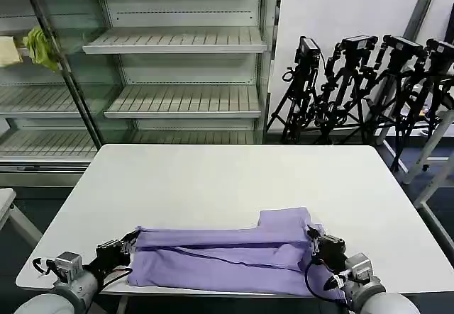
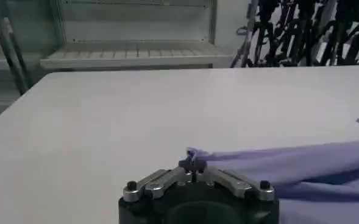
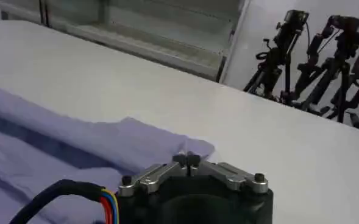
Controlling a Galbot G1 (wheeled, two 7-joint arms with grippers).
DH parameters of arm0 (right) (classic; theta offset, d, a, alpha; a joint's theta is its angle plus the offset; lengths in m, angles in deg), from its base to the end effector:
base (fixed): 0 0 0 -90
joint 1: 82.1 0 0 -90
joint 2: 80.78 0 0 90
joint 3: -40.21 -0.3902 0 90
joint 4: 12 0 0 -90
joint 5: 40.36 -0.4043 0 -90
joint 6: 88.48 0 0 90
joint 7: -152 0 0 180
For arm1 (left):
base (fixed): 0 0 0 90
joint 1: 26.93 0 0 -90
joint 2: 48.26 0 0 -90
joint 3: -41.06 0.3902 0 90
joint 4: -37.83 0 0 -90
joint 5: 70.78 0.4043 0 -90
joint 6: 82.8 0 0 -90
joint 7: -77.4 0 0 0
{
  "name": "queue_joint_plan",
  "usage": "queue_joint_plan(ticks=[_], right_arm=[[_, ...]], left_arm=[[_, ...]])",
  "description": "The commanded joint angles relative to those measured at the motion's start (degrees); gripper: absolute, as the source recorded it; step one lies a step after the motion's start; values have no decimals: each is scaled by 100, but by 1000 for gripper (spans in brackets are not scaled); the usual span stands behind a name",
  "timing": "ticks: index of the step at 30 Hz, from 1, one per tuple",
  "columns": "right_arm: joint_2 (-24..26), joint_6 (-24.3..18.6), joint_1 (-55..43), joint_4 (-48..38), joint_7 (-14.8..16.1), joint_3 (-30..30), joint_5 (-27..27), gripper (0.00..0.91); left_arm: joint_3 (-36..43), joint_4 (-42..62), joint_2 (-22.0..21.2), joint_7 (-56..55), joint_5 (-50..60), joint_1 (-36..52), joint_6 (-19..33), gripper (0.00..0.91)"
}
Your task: Fold and organize the clothes.
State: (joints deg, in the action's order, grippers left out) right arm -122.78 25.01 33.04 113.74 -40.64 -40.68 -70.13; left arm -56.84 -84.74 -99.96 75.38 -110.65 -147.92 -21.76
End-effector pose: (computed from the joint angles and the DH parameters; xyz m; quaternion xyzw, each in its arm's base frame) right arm 0.2331 -0.0797 -0.2659 0.1481 -0.9578 0.1454 0.1988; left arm 0.2345 0.1437 -0.2650 -0.1082 -0.9610 -0.0085 0.2542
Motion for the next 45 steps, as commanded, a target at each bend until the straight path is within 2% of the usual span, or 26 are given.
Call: queue_joint_plan(ticks=[1, 9, 14, 18, 22, 33, 45], right_arm=[[86, -20, 158, -16, -5, 6, 43, 0], [90, -272, 171, -7, -6, -7, 144, 0], [87, -749, 136, 7, -19, -28, 307, 0], [117, -1193, 277, 93, 40, -68, 727, 0], [111, -1369, 504, 252, 72, -141, 875, 0], [95, -1535, 1011, 304, 18, -242, 1306, 0], [172, -1443, 1639, -12, -112, -137, 1758, 0]], left_arm=[[31, 63, 3, 4, 37, -43, -15, 10], [-12, 83, -56, 4, 65, -4, 14, 10], [-35, 25, -95, 15, 68, -12, 21, 10], [-38, -7, -125, 19, 91, -21, 24, 10], [-58, -23, -131, 17, 108, -36, 34, 10], [-125, -113, -153, 26, 164, -179, 59, 10], [-43, -115, -244, 70, 382, -319, 122, 10]])
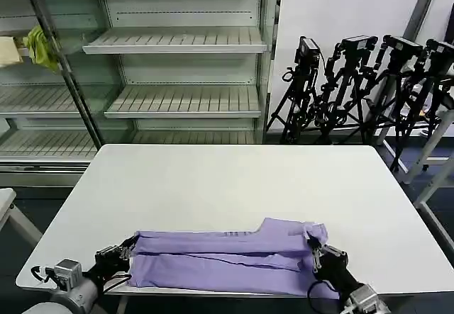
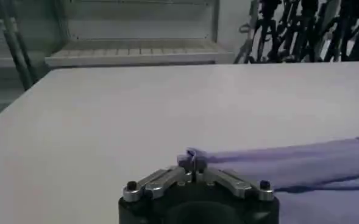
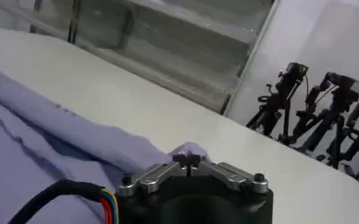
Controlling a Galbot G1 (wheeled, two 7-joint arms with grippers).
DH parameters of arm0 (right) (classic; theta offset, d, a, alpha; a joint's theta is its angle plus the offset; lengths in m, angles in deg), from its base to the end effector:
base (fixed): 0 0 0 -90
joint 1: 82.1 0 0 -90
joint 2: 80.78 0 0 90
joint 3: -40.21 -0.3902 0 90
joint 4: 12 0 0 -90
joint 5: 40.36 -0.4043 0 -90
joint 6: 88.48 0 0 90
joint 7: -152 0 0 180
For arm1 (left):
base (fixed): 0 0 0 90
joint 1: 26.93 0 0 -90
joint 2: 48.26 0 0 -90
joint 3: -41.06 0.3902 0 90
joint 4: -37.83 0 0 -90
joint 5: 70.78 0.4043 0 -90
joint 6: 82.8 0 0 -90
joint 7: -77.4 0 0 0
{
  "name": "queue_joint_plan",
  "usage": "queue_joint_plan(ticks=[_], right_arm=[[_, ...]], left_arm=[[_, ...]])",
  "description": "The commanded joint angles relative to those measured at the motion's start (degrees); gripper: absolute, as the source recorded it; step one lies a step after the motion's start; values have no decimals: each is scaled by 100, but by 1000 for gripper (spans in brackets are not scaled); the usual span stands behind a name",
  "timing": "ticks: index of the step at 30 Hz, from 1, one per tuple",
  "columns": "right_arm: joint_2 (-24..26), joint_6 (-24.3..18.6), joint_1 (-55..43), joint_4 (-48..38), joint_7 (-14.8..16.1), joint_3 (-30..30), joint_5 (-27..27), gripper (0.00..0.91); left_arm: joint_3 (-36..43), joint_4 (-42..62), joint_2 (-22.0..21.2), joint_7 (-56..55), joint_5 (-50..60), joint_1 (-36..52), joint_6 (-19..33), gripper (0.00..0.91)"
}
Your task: Fold and organize the clothes.
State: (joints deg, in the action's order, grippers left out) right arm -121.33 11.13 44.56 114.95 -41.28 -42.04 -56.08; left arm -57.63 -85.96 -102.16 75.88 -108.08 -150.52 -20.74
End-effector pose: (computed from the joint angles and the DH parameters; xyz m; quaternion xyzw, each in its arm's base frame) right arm 0.1799 -0.0835 -0.2945 0.1681 -0.9554 0.2100 0.1215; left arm 0.2193 0.1384 -0.2701 -0.1028 -0.9624 -0.0097 0.2511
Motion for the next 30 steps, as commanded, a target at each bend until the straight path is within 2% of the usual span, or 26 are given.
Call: queue_joint_plan(ticks=[1, 4, 5, 6, 7, 8, 9, 10, 11, 19, 25, 30], right_arm=[[42, -52, 532, -157, -54, 0, 400, 0], [59, 14, 595, -245, -104, 0, 539, 0], [46, 59, 578, -274, -156, 5, 558, 353], [41, 87, 565, -285, -179, 0, 557, 826], [37, 104, 554, -301, -188, -4, 556, 907], [37, 111, 539, -315, -199, -11, 563, 907], [36, 111, 526, -325, -219, -23, 589, 907], [34, 112, 520, -329, -233, -28, 594, 907], [24, 111, 487, -334, -263, -34, 612, 907], [-92, 27, 304, -161, -402, -173, 557, 907], [-101, -60, 320, 261, -580, -487, 480, 907], [-232, -35, 132, 689, -675, -878, 177, 907]], left_arm=[[41, 12, -29, 32, 155, -71, 23, 10], [57, 52, -48, 54, 218, -72, 23, 10], [62, 53, -55, 55, 228, -73, 17, 10], [65, 59, -63, 63, 249, -76, 6, 10], [66, 62, -67, 69, 281, -84, 4, 60], [66, 64, -69, 71, 295, -89, 2, 141], [59, 71, -71, 70, 322, -90, 0, 544], [55, 72, -72, 70, 338, -90, 0, 806], [49, 73, -73, 65, 383, -91, 0, 907], [-258, -65, -124, -6, 446, -87, 38, 907], [-665, -498, -207, -102, 448, -134, 76, 907], [-830, -799, -345, -185, 290, -140, 51, 907]])
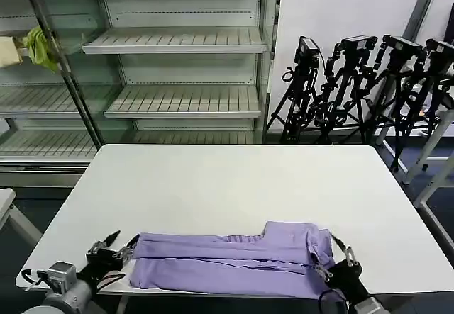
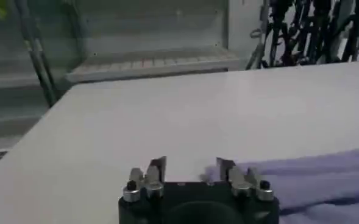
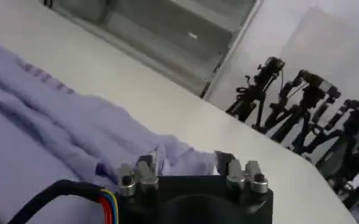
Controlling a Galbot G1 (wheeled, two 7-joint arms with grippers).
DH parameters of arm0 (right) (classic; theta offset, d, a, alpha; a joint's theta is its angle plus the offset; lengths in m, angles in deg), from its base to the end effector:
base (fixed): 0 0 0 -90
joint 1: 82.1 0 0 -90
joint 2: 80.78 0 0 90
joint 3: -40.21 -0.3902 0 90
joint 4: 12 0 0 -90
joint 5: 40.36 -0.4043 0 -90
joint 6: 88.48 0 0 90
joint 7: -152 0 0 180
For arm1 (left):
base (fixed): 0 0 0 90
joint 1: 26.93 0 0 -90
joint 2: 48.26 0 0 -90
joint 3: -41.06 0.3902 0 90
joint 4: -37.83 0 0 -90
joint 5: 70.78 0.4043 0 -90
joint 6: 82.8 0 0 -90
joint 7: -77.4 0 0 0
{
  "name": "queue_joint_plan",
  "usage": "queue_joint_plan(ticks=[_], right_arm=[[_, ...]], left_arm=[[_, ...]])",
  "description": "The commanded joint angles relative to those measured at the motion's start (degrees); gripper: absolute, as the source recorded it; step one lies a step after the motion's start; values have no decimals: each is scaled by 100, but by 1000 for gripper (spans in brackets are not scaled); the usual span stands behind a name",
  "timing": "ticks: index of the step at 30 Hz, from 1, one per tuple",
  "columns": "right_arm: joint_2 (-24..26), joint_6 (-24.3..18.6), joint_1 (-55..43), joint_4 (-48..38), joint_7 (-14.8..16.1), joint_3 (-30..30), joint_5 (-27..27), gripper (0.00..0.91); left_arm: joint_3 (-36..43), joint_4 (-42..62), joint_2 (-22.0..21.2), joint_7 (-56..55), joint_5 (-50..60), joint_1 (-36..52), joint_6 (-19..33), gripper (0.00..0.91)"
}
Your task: Fold and organize the clothes.
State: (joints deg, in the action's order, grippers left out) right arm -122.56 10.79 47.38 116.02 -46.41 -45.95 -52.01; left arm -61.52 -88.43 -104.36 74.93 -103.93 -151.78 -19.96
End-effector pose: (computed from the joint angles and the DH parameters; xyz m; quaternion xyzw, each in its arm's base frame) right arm 0.1754 -0.0911 -0.2869 0.1058 -0.9595 0.2445 0.0912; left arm 0.2121 0.1432 -0.2522 -0.0656 -0.9735 -0.0392 0.2154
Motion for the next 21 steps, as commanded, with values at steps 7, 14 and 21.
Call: queue_joint_plan(ticks=[7, 14, 21], right_arm=[[-348, 258, -886, 1357, -366, -1080, -902, 907], [-324, 569, -1432, 1564, -498, -1401, -1245, 907], [-475, 532, -1516, 1530, -533, -1204, -1155, 907]], left_arm=[[-91, -586, -587, -347, -788, 21, -510, 907], [51, -474, -884, -361, -839, -142, -592, 907], [123, -395, -1060, -334, -735, -216, -589, 907]])
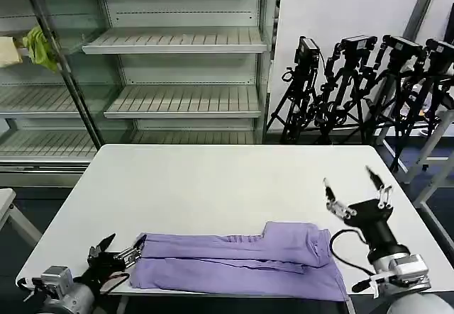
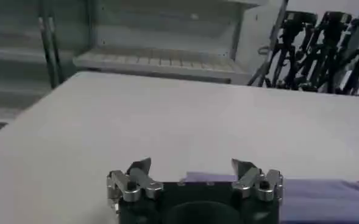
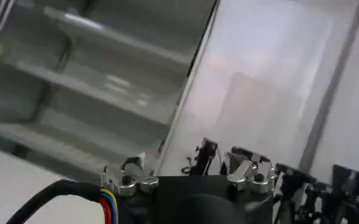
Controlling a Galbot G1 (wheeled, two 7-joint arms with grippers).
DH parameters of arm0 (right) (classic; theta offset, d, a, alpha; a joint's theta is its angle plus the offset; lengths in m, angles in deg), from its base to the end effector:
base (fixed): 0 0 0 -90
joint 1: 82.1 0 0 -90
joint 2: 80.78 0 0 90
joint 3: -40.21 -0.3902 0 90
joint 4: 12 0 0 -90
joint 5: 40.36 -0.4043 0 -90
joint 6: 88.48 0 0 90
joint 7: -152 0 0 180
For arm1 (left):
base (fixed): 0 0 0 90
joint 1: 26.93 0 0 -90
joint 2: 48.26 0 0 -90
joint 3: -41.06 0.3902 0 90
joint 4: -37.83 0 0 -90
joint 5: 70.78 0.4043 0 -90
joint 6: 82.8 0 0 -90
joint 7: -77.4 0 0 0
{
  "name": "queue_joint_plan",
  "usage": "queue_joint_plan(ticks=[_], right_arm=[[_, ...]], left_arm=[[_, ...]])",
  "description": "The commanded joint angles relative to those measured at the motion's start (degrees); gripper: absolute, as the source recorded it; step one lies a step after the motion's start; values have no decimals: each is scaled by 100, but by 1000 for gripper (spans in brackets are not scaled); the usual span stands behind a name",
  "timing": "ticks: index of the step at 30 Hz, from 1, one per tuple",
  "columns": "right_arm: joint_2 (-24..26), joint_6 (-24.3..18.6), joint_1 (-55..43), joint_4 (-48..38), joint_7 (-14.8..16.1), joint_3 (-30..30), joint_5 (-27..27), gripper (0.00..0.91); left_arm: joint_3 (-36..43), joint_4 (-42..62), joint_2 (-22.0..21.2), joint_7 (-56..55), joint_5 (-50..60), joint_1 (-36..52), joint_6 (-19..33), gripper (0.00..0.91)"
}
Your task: Fold and organize the clothes.
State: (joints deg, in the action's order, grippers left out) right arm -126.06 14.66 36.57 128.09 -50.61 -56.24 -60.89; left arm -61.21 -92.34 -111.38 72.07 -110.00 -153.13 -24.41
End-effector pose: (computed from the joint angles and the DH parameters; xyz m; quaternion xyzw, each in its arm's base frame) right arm 0.2087 -0.0771 -0.1556 -0.0200 0.9814 -0.1736 0.0800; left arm 0.1930 0.1171 -0.2475 -0.0545 -0.9676 0.0568 0.2400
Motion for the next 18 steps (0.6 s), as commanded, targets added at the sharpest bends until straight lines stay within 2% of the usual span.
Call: queue_joint_plan(ticks=[1, 18], right_arm=[[-127, 135, -435, 335, -117, -158, -266, 907], [-233, 109, -489, 768, -161, -23, -135, 907]], left_arm=[[104, 8, -377, -44, -110, -92, -143, 907], [359, 162, -589, 75, 154, -314, -135, 907]])
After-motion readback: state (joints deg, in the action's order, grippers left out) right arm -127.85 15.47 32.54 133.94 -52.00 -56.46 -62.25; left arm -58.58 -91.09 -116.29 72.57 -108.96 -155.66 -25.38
